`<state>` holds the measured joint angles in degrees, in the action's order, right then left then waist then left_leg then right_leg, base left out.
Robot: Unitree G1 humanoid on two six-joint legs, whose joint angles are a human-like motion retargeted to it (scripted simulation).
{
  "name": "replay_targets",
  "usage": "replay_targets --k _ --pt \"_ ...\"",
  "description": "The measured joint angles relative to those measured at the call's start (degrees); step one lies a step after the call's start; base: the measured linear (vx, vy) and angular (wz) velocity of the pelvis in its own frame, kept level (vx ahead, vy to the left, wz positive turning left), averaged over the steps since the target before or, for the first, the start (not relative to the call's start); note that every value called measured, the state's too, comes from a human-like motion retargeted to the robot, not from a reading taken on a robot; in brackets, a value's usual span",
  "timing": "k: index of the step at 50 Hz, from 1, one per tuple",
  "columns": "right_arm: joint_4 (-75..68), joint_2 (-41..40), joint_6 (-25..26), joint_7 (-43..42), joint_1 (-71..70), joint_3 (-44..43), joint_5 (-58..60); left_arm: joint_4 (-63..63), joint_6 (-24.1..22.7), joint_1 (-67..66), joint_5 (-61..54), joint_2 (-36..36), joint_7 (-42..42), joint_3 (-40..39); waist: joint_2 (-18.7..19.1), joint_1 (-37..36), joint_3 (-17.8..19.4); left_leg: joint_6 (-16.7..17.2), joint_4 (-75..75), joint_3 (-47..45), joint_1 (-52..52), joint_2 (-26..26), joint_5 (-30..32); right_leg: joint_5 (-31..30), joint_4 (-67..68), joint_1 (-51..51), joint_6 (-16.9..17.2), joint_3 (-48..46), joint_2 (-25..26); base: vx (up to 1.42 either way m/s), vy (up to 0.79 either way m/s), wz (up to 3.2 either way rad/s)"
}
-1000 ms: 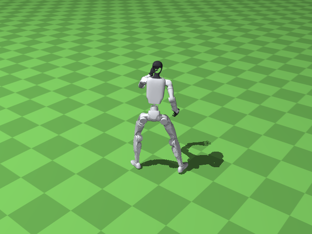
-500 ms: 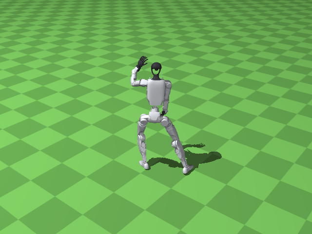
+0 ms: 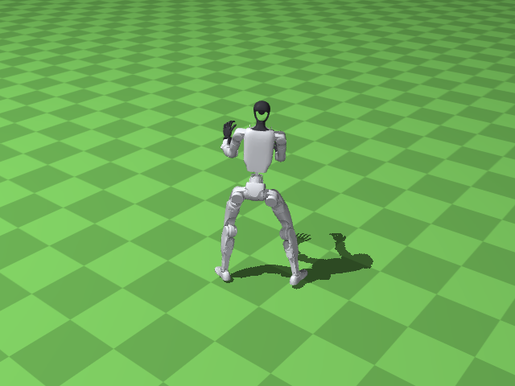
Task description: Kungfu
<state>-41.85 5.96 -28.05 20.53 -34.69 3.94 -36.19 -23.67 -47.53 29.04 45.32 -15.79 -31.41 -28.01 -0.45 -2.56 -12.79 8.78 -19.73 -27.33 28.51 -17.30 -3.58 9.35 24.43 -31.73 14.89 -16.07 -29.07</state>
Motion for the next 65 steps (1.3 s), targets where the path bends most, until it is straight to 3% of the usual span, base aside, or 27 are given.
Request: replay_targets --k 4,7,10,13,15,20,24,28,30,35,39,45,48,50,52,55,57,60,62,65 --pt "19.9 8.3 -2.8 -4.3 -7.2 -1.0 -1.8 -8.5 2.8 -8.3 -8.2 9.8 4.6 -1.9 0.2 2.6 -1.4 2.7 8.1 -3.4 -5.9 -1.6 4.3 3.0 4.8 -3.1 -1.7 2.2 3.0 -0.08 -0.48 -0.58" --pt "34.2 16.6 -5.4 -9.1 -11.5 -4.3 -2.3 -16.0 9.0 -14.5 -24.9 16.3 12.3 -1.6 0.4 5.6 -3.1 4.7 12.8 -6.0 -8.9 -3.4 7.0 5.3 8.6 -5.7 -3.0 3.0 5.7 -0.04 -0.58 -0.58" --pt "47.0 25.7 -8.3 -15.1 -13.0 -11.4 -0.5 -27.0 17.7 -19.4 -51.5 20.2 34.8 -4.2 0.2 8.9 -5.7 5.9 16.0 -7.7 -10.2 -4.8 9.0 8.0 12.7 -8.8 -4.2 3.4 8.2 0.01 -0.63 -0.48" --pt "58.6 34.2 -10.6 -21.8 -10.2 -21.6 2.1 -38.7 33.9 -22.9 -78.3 19.0 67.7 -7.2 0.7 13.1 -7.0 5.2 18.1 -8.8 -10.4 -6.0 10.3 10.8 16.0 -11.1 -5.6 2.8 10.1 -0.04 -0.60 -0.25" --pt "65.0 39.6 -12.6 -25.1 -6.5 -30.6 2.7 -44.3 41.4 -24.5 -92.3 18.1 78.5 -8.8 1.2 15.5 -6.8 5.3 18.7 -9.6 -10.6 -7.4 11.0 12.6 17.8 -11.8 -6.5 2.3 11.4 -0.09 -0.50 -0.22" --pt "78.3 45.9 -13.5 -34.8 9.4 -53.4 9.7 -51.8 36.5 -23.6 -113.8 16.2 65.3 -12.1 1.6 20.1 -7.4 5.0 18.0 -7.7 -9.3 -9.4 11.7 16.0 22.0 -15.0 -8.2 2.2 13.2 -0.08 -0.35 -0.19" --pt "83.0 46.1 -11.6 -42.6 20.6 -62.6 23.6 -54.1 40.4 -22.9 -111.7 13.4 67.0 -11.9 1.0 20.5 -7.5 4.8 17.9 -7.9 -10.3 -9.5 11.5 16.6 23.7 -16.4 -8.7 3.5 14.2 -0.08 -0.12 -0.34" --pt "82.9 46.0 -10.9 -48.9 26.6 -62.7 30.9 -54.9 43.3 -22.1 -106.7 11.9 70.6 -10.9 1.1 20.3 -7.6 6.0 17.0 -6.4 -10.1 -9.0 10.2 15.4 23.2 -17.1 -8.6 4.7 14.6 -0.07 0.06 -0.22" --pt "82.6 45.9 -11.6 -49.1 27.6 -61.6 29.1 -55.0 43.2 -21.1 -105.7 12.0 70.5 -10.3 0.8 20.8 -8.1 6.2 17.0 -5.1 -8.6 -5.5 8.4 13.6 22.3 -18.9 -7.7 6.4 12.4 -0.18 0.30 0.18" --pt "80.4 45.6 -12.9 -47.2 26.9 -59.3 23.8 -54.8 43.3 -20.0 -103.7 12.3 70.4 -8.4 -1.7 19.7 -8.3 6.2 13.8 8.4 -6.2 4.7 -1.3 8.6 18.4 -22.0 -5.0 13.4 9.1 -0.12 0.37 -0.33" --pt "75.6 47.0 -13.4 -49.1 24.1 -55.4 24.4 -54.2 41.4 -22.0 -95.7 11.3 70.2 -6.1 -2.8 17.4 -6.5 6.2 12.8 10.1 -8.2 7.2 -4.3 4.1 13.1 -22.5 -3.8 18.7 11.6 -0.12 0.29 -1.30" --pt "64.9 50.0 -15.5 -47.3 16.2 -43.8 16.8 -55.4 35.7 -27.4 -76.4 7.6 66.1 -4.3 -1.4 19.1 -2.9 6.2 14.0 1.1 -11.3 6.8 -4.9 -0.5 3.5 -22.6 -2.0 20.0 12.4 -0.24 0.28 -1.35" --pt "58.4 52.9 -17.4 -47.2 12.0 -39.6 18.2 -57.6 33.8 -29.7 -67.3 5.5 63.1 -4.7 -0.1 21.3 -1.5 6.2 14.8 -2.0 -11.6 7.2 -4.6 -1.8 0.5 -23.6 -5.7 15.4 9.6 -0.30 0.26 -1.22" --pt "53.8 56.0 -19.5 -49.0 10.0 -38.3 25.4 -59.0 32.7 -31.2 -60.6 4.2 60.2 -5.2 0.9 22.0 -1.4 6.2 15.5 -4.3 -11.5 7.1 -4.2 -3.3 -0.3 -24.6 -10.1 8.1 6.2 -0.21 0.15 -1.24" --pt "49.6 59.8 -20.2 -54.3 8.2 -37.5 42.3 -60.1 31.9 -32.4 -54.4 2.9 57.0 -4.9 1.8 21.8 -1.8 6.2 16.0 -6.6 -11.3 6.8 -4.0 -3.7 0.1 -25.0 -14.0 -0.8 2.5 -0.13 0.04 -1.23" --pt "45.1 66.2 -15.9 -63.5 5.8 -35.7 74.3 -60.9 32.4 -34.5 -46.9 0.6 54.3 -3.5 1.9 21.8 -2.6 6.2 16.9 -8.8 -11.8 7.4 -3.4 -6.0 1.3 -24.8 -15.6 -9.4 -1.6 -0.07 -0.13 -0.92" --pt "42.7 71.0 -11.6 -66.0 4.2 -34.0 86.9 -61.0 34.0 -35.8 -43.2 -1.0 54.1 -2.7 1.4 22.3 -3.3 6.2 17.3 -10.0 -12.4 8.2 -2.5 -8.5 2.2 -24.6 -14.8 -13.4 -4.0 0.00 -0.21 -0.57" --pt "38.7 78.7 -11.2 -71.1 0.0 -28.5 95.2 -60.5 36.4 -37.4 -39.1 -2.3 54.1 -0.7 2.7 26.5 -6.1 6.2 19.0 -7.7 -10.2 10.0 2.0 -11.2 4.5 -26.5 -13.4 -16.8 -7.9 0.05 -0.43 0.37" --pt "38.2 79.8 -14.3 -72.3 -2.4 -24.4 96.2 -60.3 36.9 -39.1 -37.4 -5.7 54.5 -0.4 1.0 25.6 -5.4 6.2 17.0 -10.1 -12.9 8.3 4.2 -9.4 7.4 -27.9 -13.8 -12.1 -4.2 0.08 -0.55 -0.83" --pt "38.4 81.9 -15.6 -71.5 -5.4 -21.1 97.0 -60.1 36.4 -40.4 -34.6 -8.8 53.6 1.0 1.0 28.3 -6.0 6.2 16.3 -8.7 -14.1 6.5 12.8 -4.4 11.0 -28.9 -14.8 -9.2 -1.2 0.16 -0.78 -0.27"
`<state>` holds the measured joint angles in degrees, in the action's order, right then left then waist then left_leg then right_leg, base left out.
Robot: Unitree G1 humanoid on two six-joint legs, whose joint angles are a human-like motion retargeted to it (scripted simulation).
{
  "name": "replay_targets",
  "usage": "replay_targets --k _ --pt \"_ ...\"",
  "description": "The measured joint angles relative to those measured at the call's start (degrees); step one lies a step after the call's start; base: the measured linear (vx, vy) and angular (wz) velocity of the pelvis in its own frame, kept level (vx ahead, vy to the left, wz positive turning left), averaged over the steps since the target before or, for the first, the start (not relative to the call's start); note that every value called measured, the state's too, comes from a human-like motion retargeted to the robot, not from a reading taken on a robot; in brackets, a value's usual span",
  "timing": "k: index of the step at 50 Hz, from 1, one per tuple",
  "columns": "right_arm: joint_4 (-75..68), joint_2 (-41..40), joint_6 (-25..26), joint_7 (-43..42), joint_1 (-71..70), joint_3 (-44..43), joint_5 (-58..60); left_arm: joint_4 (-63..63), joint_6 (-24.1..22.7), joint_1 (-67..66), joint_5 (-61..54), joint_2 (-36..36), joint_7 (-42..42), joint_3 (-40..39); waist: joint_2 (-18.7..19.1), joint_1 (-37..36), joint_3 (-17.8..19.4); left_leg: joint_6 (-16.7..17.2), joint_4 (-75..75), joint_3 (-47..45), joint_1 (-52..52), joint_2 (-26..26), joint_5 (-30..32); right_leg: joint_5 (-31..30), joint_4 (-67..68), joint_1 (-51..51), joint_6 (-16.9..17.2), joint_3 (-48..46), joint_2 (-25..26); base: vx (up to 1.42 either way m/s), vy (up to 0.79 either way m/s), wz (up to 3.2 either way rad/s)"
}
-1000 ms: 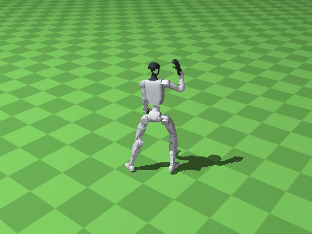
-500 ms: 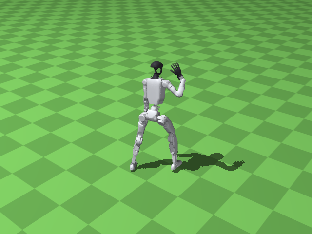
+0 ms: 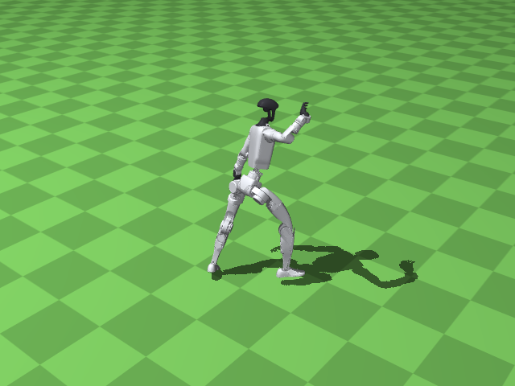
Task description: Kungfu
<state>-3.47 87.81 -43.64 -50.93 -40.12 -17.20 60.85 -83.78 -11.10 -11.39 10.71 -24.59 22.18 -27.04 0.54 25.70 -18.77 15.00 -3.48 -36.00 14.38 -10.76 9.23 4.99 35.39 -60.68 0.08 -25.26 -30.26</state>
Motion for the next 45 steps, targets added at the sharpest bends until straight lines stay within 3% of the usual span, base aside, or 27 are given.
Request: replay_targets --k 2,5,7,8,10,12,14,17,18,21,23,28,33,37,41,43,45 --pt "0.8 0.5 0.4 1.0 -3.0 3.4 1.0 -0.6 -0.4 -0.3 4.4 -2.0 -2.5 0.6 -1.0 0.8 -0.7 0.0 -0.8 0.4 -2.5 -2.2 7.6 4.8 2.3 0.9 -1.3 2.0 3.7 0.33 -0.92 -0.57" --pt "1.4 0.6 -0.2 -0.2 -7.7 9.1 2.6 -2.4 -0.3 1.5 11.7 -3.8 -7.9 2.7 -2.9 -1.9 -1.5 -1.4 -7.1 3.9 -6.7 -9.6 18.2 11.7 3.8 6.4 -3.6 2.0 11.4 0.50 -1.14 -1.46" --pt "0.6 0.1 -0.7 -1.5 -12.1 13.3 3.7 -3.9 -0.4 5.7 14.1 -3.4 -10.7 5.4 -5.5 -4.7 -1.2 -6.5 -19.8 11.8 -3.1 -11.2 20.8 12.7 2.3 9.5 -4.1 4.3 14.1 0.32 -0.61 -1.73" --pt "0.2 -0.5 -1.0 -1.8 -14.6 15.7 4.1 -4.4 -0.5 7.7 14.6 -2.4 -11.8 6.6 -6.3 -6.5 -1.1 -4.2 -23.9 20.4 -1.0 -8.9 20.8 12.7 1.0 11.1 -4.4 5.6 16.0 0.28 -0.43 -2.06" --pt "-0.7 -2.5 -1.4 -2.0 -19.2 20.3 4.5 -4.8 -0.6 11.7 14.2 -0.3 -13.3 9.7 -10.3 -9.4 -2.4 0.0 -31.5 35.9 3.7 2.8 16.0 11.8 -1.8 12.7 -4.5 10.8 17.4 0.32 -0.42 -2.18" --pt "-1.8 -5.8 -1.9 -2.3 -23.3 25.0 5.0 -5.0 -1.5 15.5 14.4 1.3 -14.6 12.5 -13.4 -10.9 -3.8 0.0 -41.0 36.5 8.7 8.0 8.0 11.6 -3.2 14.3 -4.4 15.4 18.5 0.35 -0.35 -1.89" --pt "-2.6 -9.0 -2.6 -2.6 -26.7 29.3 5.2 -3.9 -2.7 18.7 15.8 2.6 -16.3 15.1 -12.9 -10.4 -3.9 -1.8 -46.6 34.1 12.6 5.6 0.5 11.6 -5.6 18.2 -4.8 15.3 20.8 0.37 -0.44 -1.16" --pt "-3.3 -12.8 -3.4 -2.9 -31.2 34.8 5.9 0.1 -5.3 24.2 20.1 4.0 -19.9 18.8 -12.4 -9.2 -2.9 -10.0 -48.7 26.8 16.9 1.0 -8.5 11.3 -9.4 24.6 -5.0 14.7 23.2 0.32 -0.30 -0.98" --pt "-3.8 -13.9 -3.8 -2.8 -32.9 36.9 6.1 1.5 -6.2 26.4 22.2 4.3 -21.9 19.7 -12.4 -9.7 -2.5 -11.3 -48.4 26.1 18.2 1.3 -10.5 10.9 -10.9 26.9 -5.2 15.3 24.5 0.33 -0.25 -1.46" --pt "-5.1 -16.8 -5.2 -2.3 -37.2 42.5 6.0 6.3 -7.9 34.3 28.6 5.1 -29.5 20.7 -12.6 -11.7 -1.4 -11.3 -43.7 27.8 22.0 4.7 -14.0 10.0 -14.9 33.5 -6.0 17.8 28.6 0.39 -0.28 -1.65" --pt "-5.9 -18.5 -5.8 -1.7 -39.8 45.8 6.2 9.4 -8.3 40.4 31.6 5.4 -35.5 20.9 -12.9 -13.3 -0.8 -10.7 -38.8 28.9 24.4 6.1 -15.0 9.7 -16.7 37.3 -6.6 20.3 31.2 0.42 -0.26 -1.77" --pt "-6.6 -23.4 -7.1 1.6 -45.6 51.7 5.8 18.8 -9.7 56.0 34.5 4.4 -50.0 21.9 -13.1 -17.4 0.8 -13.9 -23.2 28.6 28.5 6.2 -14.8 10.1 -18.9 45.9 -8.2 27.1 36.7 0.48 -0.19 -1.87" --pt "-4.7 -29.6 -6.3 5.4 -50.8 55.1 5.0 29.2 -8.3 70.0 31.1 -0.8 -61.1 24.3 -11.3 -19.6 2.2 -12.9 -6.2 27.8 28.9 4.6 -15.4 10.7 -18.8 53.6 -8.9 35.5 41.5 0.55 -0.07 -1.93" --pt "-3.6 -34.3 -6.2 7.4 -52.9 55.7 2.9 35.1 -3.7 80.4 26.5 -6.1 -61.4 27.7 -9.8 -22.2 2.2 -11.0 -1.2 33.8 27.9 4.7 -15.9 11.6 -17.4 58.9 -9.0 43.2 43.6 0.70 0.12 -2.07" --pt "-2.3 -37.1 -6.3 9.8 -53.2 55.3 0.2 38.9 3.8 88.7 23.6 -8.8 -58.5 32.0 -8.6 -25.8 2.2 -9.1 -8.9 40.7 23.6 5.6 -18.4 12.9 -14.1 63.9 -7.2 48.2 43.1 0.80 0.31 -1.99" --pt "-1.7 -38.0 -5.8 9.5 -53.6 55.1 1.2 40.4 6.1 91.6 23.1 -9.0 -56.7 33.5 -8.6 -28.8 2.4 -8.0 -9.1 38.2 18.8 5.7 -13.4 13.5 -11.1 66.2 -4.7 50.1 40.7 0.80 0.40 -2.19" --pt "-0.4 -37.9 -3.6 9.2 -53.0 54.1 3.4 42.7 8.0 93.9 23.2 -8.5 -54.4 34.9 -7.4 -27.0 -2.2 -5.2 -15.2 41.7 23.8 6.8 -9.7 11.3 -10.6 63.5 -1.4 47.2 39.1 0.74 0.36 -1.37"
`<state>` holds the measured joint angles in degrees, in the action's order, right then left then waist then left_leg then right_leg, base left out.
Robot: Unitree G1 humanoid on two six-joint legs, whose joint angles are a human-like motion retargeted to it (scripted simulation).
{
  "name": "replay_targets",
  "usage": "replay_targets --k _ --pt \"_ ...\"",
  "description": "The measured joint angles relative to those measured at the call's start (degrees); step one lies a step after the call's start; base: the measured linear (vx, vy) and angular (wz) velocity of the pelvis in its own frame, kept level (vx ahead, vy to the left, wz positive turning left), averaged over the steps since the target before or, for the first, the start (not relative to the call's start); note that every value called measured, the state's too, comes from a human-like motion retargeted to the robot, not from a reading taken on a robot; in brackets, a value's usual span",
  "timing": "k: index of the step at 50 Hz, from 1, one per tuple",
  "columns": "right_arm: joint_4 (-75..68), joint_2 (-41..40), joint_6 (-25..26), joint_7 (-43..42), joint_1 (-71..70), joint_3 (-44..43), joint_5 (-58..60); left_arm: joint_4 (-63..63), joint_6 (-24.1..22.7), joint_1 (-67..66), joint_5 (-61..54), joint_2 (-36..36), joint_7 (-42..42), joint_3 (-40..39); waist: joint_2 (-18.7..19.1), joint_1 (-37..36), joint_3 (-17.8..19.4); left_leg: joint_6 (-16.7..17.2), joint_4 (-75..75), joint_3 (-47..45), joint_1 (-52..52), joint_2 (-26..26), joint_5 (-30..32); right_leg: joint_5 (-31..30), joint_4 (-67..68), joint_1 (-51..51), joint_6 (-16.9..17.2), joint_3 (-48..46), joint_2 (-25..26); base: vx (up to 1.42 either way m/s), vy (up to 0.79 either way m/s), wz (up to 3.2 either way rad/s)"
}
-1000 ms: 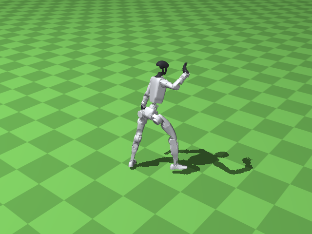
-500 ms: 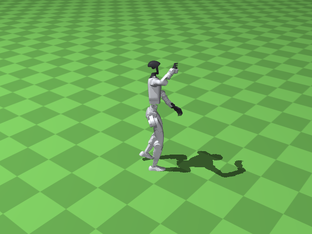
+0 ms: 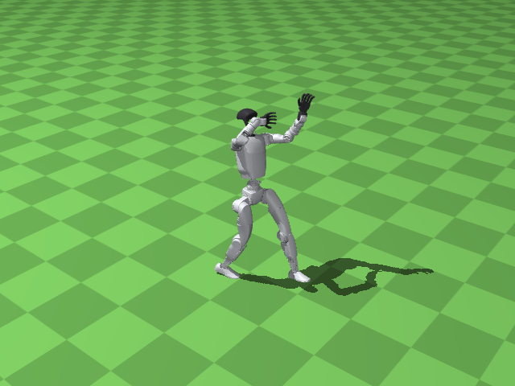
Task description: Kungfu
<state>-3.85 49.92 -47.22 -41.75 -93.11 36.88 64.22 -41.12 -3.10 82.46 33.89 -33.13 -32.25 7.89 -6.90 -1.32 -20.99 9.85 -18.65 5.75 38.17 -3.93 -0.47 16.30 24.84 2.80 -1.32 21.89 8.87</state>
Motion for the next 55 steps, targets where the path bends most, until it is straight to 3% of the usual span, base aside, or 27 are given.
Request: replay_targets --k 2,6,8,10,13,16,17,20,22,25,29,35,41,48,55 --pt "0.3 -1.7 5.0 -0.9 1.0 -0.1 2.2 3.5 1.9 -0.1 0.8 -0.2 1.6 0.9 -2.3 -2.3 -1.3 0.8 -3.9 -5.4 0.7 0.1 0.0 -1.4 3.9 -2.0 5.1 1.7 -4.6 0.57 0.24 -1.83" --pt "-0.7 -5.3 11.7 -2.1 3.0 -1.8 5.9 10.1 4.3 -1.2 1.9 0.7 4.6 1.3 1.1 -1.3 -0.8 -1.7 -6.6 -15.4 -3.6 -5.9 -4.0 -8.6 0.9 -2.3 14.6 -8.3 -10.2 0.28 0.19 -1.67" --pt "-1.7 -7.2 14.8 -0.1 4.3 -2.9 6.3 12.9 4.8 -2.6 2.4 0.2 7.6 2.5 1.7 -2.5 -1.3 -2.7 -7.9 -17.6 -4.1 -9.1 -4.1 -12.2 0.9 -5.1 16.3 -14.6 -12.6 0.12 -0.06 -2.81" --pt "-3.0 -9.8 16.7 3.5 6.0 -4.0 5.9 14.8 5.1 -4.3 3.4 -1.3 10.9 3.1 3.2 -3.5 -1.6 -3.6 -6.8 -21.8 -6.3 -12.8 -4.0 -15.2 1.2 -8.6 16.3 -22.7 -15.4 0.02 -0.03 -3.04" --pt "-3.8 -14.1 16.1 11.8 8.8 -5.5 3.2 14.9 3.7 -7.7 6.4 -3.5 13.6 2.6 4.5 -3.1 -1.1 -3.9 -2.1 -32.0 -12.5 -14.5 -3.7 -16.6 2.9 -13.5 16.3 -38.2 -23.8 -0.15 0.09 -2.89" --pt "-4.7 -17.0 16.5 16.1 11.8 -5.7 3.2 14.1 4.1 -12.1 8.3 -4.6 18.8 1.5 2.8 -3.4 0.9 -3.7 2.8 -42.1 -20.1 -10.6 -3.5 -14.0 6.6 -17.1 15.7 -52.2 -35.7 -0.18 0.13 -2.87" --pt "-5.4 -17.9 16.8 15.6 12.9 -5.8 3.9 13.6 4.3 -13.7 8.8 -4.6 21.8 1.2 2.4 -3.4 1.8 -3.6 4.3 -45.0 -22.7 -9.1 -3.5 -12.6 7.9 -17.8 14.0 -56.6 -39.3 -0.16 0.11 -2.84" --pt "-8.9 -20.8 14.7 10.4 16.4 -5.9 5.8 12.6 5.2 -19.3 9.9 -4.8 32.0 0.5 3.3 -4.5 4.0 -2.3 7.6 -51.7 -27.9 -8.5 -2.3 -10.5 9.4 -21.5 3.0 -64.5 -43.1 -0.24 -0.13 -2.96" --pt "-12.8 -23.3 11.3 6.9 19.4 -5.4 5.8 12.4 5.7 -24.4 12.3 -5.0 37.2 -0.3 4.3 -3.2 5.7 -1.7 9.3 -52.7 -30.7 -7.0 -0.9 -10.9 10.0 -25.5 4.5 -56.6 -42.1 -0.22 -0.14 -2.08" --pt "-18.9 -26.5 6.8 4.4 23.8 -4.0 5.5 11.0 7.3 -33.0 17.4 -3.9 41.7 -1.0 8.2 0.6 8.3 -0.9 9.8 -48.6 -32.9 -6.8 1.5 -12.4 8.7 -29.9 8.2 -42.9 -36.7 -0.22 -0.35 -1.57" --pt "-28.6 -32.8 0.4 1.7 30.8 -2.8 7.6 2.1 5.4 -43.4 27.5 1.0 45.8 -2.3 12.3 -0.1 10.7 1.5 10.2 -43.0 -35.1 -5.0 3.6 -12.9 10.1 -37.5 5.6 -39.9 -34.8 -0.26 -0.11 -2.50" --pt "-47.1 -44.6 -10.1 0.6 45.8 -2.8 7.6 -19.1 5.1 -53.3 45.7 8.0 60.2 3.0 19.6 0.7 14.5 4.8 9.3 -27.9 -35.6 -4.1 4.9 -15.9 8.5 -49.5 2.9 -28.9 -23.6 -0.22 -0.12 -2.48" --pt "-57.0 -46.5 -19.0 2.7 53.9 4.0 -0.6 -32.3 0.8 -58.8 56.9 14.0 75.5 10.8 22.5 9.9 20.3 5.2 10.2 -20.6 -34.3 -1.1 2.2 -20.4 8.1 -60.3 1.8 -24.5 -18.0 -0.21 0.05 -1.62" --pt "-57.2 -45.7 -20.5 6.9 61.5 5.3 -7.3 -39.8 -1.3 -60.1 55.2 19.7 85.6 16.2 21.6 19.3 28.8 5.2 10.7 -17.8 -34.7 0.5 -3.4 -23.4 10.1 -66.6 2.4 -22.7 -14.5 -0.13 -0.04 -0.74" --pt "-56.4 -44.9 -20.2 9.5 62.5 5.2 -11.1 -39.8 -1.4 -60.1 55.0 21.2 86.9 17.0 20.7 19.7 30.1 5.2 11.5 -19.9 -33.2 -0.9 -6.2 -22.5 11.6 -68.7 1.3 -24.1 -14.9 -0.06 -0.10 0.19"
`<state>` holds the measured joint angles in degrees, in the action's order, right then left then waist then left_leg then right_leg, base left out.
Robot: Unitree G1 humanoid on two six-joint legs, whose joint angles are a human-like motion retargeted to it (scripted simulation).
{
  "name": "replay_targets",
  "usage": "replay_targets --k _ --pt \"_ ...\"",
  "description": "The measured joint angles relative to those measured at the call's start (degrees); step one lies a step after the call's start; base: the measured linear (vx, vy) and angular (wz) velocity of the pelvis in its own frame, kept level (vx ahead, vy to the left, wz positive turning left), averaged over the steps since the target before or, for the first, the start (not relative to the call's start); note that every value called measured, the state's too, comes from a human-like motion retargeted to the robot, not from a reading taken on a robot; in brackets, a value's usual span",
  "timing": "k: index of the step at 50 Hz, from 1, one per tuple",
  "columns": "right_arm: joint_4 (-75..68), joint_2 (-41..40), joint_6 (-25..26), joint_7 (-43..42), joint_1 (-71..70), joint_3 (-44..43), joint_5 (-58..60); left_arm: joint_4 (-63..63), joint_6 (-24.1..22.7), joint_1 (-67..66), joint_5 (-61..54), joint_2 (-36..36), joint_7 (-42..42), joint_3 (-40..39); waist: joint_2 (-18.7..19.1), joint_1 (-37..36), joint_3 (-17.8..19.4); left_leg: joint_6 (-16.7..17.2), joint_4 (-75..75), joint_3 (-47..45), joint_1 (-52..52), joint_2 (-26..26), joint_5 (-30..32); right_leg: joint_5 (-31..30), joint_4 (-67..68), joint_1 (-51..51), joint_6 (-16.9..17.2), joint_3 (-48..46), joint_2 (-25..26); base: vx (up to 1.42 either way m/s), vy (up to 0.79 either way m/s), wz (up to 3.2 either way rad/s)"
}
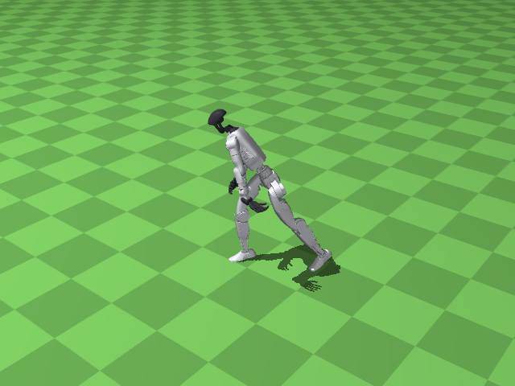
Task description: Kungfu
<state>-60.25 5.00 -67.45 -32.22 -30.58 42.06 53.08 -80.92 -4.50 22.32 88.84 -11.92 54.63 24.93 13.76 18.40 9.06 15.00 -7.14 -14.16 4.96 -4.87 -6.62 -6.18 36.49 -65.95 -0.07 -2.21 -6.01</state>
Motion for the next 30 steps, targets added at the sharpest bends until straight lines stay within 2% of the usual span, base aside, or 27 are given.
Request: replay_targets --k 9,15,18,23,25,27,30 --pt "1.7 0.7 2.4 4.4 -1.9 -1.2 -3.4 2.0 2.9 1.8 -0.2 -2.3 -4.7 -2.1 0.2 -2.0 -1.3 0.0 1.2 0.3 1.6 -2.7 0.6 1.8 0.1 1.4 0.5 -1.9 -2.5 -0.03 -0.08 0.58" --pt "1.4 0.5 3.5 18.0 -3.1 -3.7 -10.1 4.9 1.8 3.5 -3.3 -5.8 -11.7 -2.2 0.9 -3.3 -1.2 0.0 0.6 0.9 0.9 -7.8 1.3 4.6 -0.6 7.3 0.2 -7.1 -3.1 0.05 -0.12 0.57" --pt "3.2 1.2 5.0 25.2 -4.0 -5.7 -18.6 6.3 3.6 3.1 -6.1 -5.9 -17.4 -3.7 0.5 -3.8 -1.6 -0.5 0.4 2.4 1.0 -9.0 1.6 5.8 -0.6 10.5 0.6 -9.0 -4.6 0.09 0.00 0.93" --pt "8.3 3.5 8.3 33.4 -3.9 -9.2 -33.1 7.5 4.5 2.0 -16.6 -6.9 -32.3 -6.8 -0.7 -3.5 -3.4 -1.6 0.5 2.3 2.4 -9.9 2.6 6.4 -1.0 15.7 2.2 -11.5 -8.7 0.09 0.06 1.27" --pt "10.9 4.1 11.1 36.9 -3.8 -10.9 -41.5 7.5 2.9 1.5 -21.3 -7.8 -37.6 -8.5 -1.8 -3.1 -4.3 -0.8 -0.2 -1.4 3.9 -10.6 2.4 6.5 -1.0 17.3 3.0 -12.5 -10.6 0.05 0.14 1.49" --pt "14.0 4.3 15.4 41.0 -3.6 -13.2 -52.7 7.4 -1.1 1.2 -24.3 -8.3 -39.9 -11.7 -3.5 -2.4 -4.8 -1.1 -3.0 -6.9 6.9 -11.7 1.3 6.1 -1.7 19.3 4.2 -13.2 -13.1 -0.01 0.05 1.81" --pt "19.2 4.9 23.4 47.5 -3.5 -18.1 -71.3 7.5 -8.6 2.3 -30.4 -8.8 -36.5 -17.2 -6.0 -1.0 -5.0 -3.5 -10.7 -11.4 14.0 -14.3 -1.5 5.5 -3.5 22.6 6.1 -15.0 -17.0 -0.05 0.13 2.12"
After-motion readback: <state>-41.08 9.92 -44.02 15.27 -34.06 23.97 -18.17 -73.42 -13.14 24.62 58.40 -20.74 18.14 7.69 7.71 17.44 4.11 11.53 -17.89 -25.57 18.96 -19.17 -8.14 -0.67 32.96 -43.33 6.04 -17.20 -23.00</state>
